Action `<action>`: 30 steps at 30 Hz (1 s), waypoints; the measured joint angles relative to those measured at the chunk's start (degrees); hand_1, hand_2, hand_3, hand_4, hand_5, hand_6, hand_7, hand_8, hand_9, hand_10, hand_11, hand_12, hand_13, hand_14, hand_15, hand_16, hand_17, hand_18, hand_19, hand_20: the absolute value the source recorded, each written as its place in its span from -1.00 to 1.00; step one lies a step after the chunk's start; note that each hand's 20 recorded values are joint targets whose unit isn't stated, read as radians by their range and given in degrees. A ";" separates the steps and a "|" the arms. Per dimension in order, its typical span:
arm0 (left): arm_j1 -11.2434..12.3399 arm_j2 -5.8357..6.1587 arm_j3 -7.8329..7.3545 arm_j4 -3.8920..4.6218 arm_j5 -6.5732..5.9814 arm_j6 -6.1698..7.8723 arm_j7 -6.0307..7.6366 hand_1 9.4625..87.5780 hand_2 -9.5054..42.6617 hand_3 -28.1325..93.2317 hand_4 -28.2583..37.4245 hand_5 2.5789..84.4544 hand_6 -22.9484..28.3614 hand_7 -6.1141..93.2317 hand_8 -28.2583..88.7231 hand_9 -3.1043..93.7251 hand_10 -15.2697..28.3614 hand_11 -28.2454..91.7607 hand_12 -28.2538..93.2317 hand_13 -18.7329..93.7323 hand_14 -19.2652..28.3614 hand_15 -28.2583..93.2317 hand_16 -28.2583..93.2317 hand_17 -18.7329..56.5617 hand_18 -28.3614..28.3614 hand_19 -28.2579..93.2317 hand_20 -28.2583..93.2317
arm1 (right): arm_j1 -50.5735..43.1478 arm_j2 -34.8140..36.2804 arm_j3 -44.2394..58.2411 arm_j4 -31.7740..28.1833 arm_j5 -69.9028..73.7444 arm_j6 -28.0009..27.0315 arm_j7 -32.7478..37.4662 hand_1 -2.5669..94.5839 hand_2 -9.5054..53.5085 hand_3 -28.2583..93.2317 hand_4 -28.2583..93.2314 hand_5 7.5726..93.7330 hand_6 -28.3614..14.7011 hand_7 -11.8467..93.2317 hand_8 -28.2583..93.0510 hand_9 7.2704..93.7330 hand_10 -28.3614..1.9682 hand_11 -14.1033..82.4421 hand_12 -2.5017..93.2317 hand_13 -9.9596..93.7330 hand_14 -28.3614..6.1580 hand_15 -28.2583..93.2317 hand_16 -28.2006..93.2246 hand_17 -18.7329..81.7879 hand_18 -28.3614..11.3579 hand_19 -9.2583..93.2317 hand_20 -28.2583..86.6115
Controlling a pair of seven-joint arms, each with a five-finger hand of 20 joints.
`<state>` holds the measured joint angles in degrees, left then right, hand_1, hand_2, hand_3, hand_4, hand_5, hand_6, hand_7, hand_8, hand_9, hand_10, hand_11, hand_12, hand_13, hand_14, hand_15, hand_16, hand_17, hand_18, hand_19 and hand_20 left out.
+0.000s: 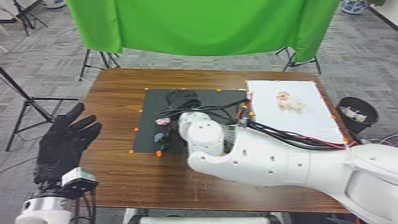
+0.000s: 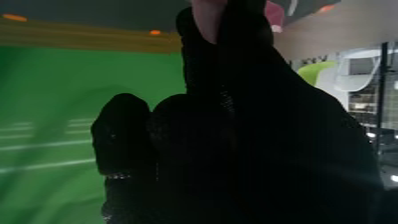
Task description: Arrange flowers
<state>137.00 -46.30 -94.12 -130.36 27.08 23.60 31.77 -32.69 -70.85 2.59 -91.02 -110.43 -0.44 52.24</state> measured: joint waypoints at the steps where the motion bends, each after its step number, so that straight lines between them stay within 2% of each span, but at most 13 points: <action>1: -0.17 0.00 0.04 0.04 0.00 -0.05 -0.12 -0.55 -0.36 0.51 -0.90 -0.15 0.26 -0.66 -0.65 -0.24 0.60 0.00 -0.34 -0.27 0.91 0.48 -0.75 -0.73 0.82 0.25 -0.37 | -0.19 -0.14 0.00 0.14 -0.05 -0.10 0.00 0.30 -1.00 0.66 -0.96 0.43 0.31 -0.04 -0.52 0.81 0.35 -0.50 -0.25 0.79 0.54 0.69 -0.24 0.57 -0.20 1.00 0.18; 6: -0.50 0.00 0.07 0.09 0.09 -0.20 -0.59 -0.54 -0.37 0.52 -0.89 -0.15 0.26 -0.66 -0.66 -0.24 0.60 0.00 -0.34 -0.27 0.91 0.48 -0.75 -0.73 0.82 0.25 -0.37 | -1.11 -0.35 0.21 0.30 -0.07 -1.16 0.00 0.24 -1.00 0.65 -0.95 0.37 0.23 -0.11 -0.52 0.69 0.21 -0.50 -0.27 0.73 0.47 0.71 -0.24 0.53 -0.24 1.00 0.16; 9: -0.33 0.22 0.06 0.09 -0.19 -0.13 -0.35 -0.53 -0.37 0.53 -0.87 -0.15 0.26 -0.66 -0.66 -0.24 0.60 0.00 -0.35 -0.27 0.91 0.48 -0.75 -0.73 0.82 0.25 -0.37 | -1.91 -0.35 1.06 0.08 -0.01 -2.62 0.01 0.23 -1.00 0.64 -0.94 0.35 0.21 -0.13 -0.51 0.65 0.16 -0.49 -0.28 0.71 0.44 0.72 -0.25 0.52 -0.25 1.00 0.16; 13: 0.09 0.89 0.06 0.07 -0.37 -0.11 -0.17 -0.52 -0.38 0.53 -0.85 -0.15 0.26 -0.66 -0.66 -0.24 0.60 0.00 -0.34 -0.27 0.91 0.48 -0.75 -0.73 0.82 0.25 -0.37 | -3.38 -0.34 3.15 -1.05 -0.04 -6.74 0.02 0.13 -1.00 0.68 -0.94 0.30 0.16 -0.22 -0.51 0.41 -0.10 -0.23 -0.50 0.63 0.32 0.77 -0.27 0.48 -0.28 1.00 0.16; 15: 0.24 0.91 0.06 0.05 -0.37 -0.11 -0.16 -0.52 -0.38 0.53 -0.84 -0.15 0.26 -0.66 -0.66 -0.24 0.60 0.01 -0.34 -0.27 0.91 0.48 -0.75 -0.73 0.82 0.25 -0.37 | -4.04 -0.37 4.03 -1.58 -0.04 -8.53 0.02 0.10 -1.00 0.71 -0.94 0.29 0.16 -0.25 -0.51 0.33 -0.19 -0.16 -0.57 0.61 0.27 0.78 -0.28 0.47 -0.29 1.00 0.16; 20: 0.40 0.77 0.08 0.05 -0.30 -0.11 -0.20 -0.51 -0.39 0.53 -0.83 -0.15 0.26 -0.66 -0.66 -0.24 0.60 0.01 -0.35 -0.27 0.91 0.48 -0.75 -0.73 0.82 0.25 -0.37 | -5.12 -0.70 5.28 -2.57 0.20 -11.19 0.15 0.02 -1.00 0.76 -0.91 0.22 0.12 -0.31 -0.72 0.17 -0.36 -0.18 -0.61 0.52 0.15 0.81 -0.31 0.43 -0.32 1.00 0.15; 30: 0.94 0.20 0.24 0.00 -0.24 -0.05 -0.12 -0.51 -0.40 0.53 -0.82 -0.15 0.26 -0.66 -0.66 -0.24 0.60 0.01 -0.35 -0.27 0.91 0.48 -0.75 -0.73 0.82 0.25 -0.37 | -4.73 -1.14 5.70 -3.80 2.60 -12.57 1.34 0.00 -1.00 0.76 -0.91 0.13 0.02 -0.34 -0.73 0.05 -0.51 -0.21 -0.62 0.48 0.05 0.83 -0.32 0.41 -0.35 1.00 0.14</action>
<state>137.94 -46.10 -93.89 -130.36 26.84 23.55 31.65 -37.42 -71.98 8.29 -94.81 -107.83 -13.01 53.57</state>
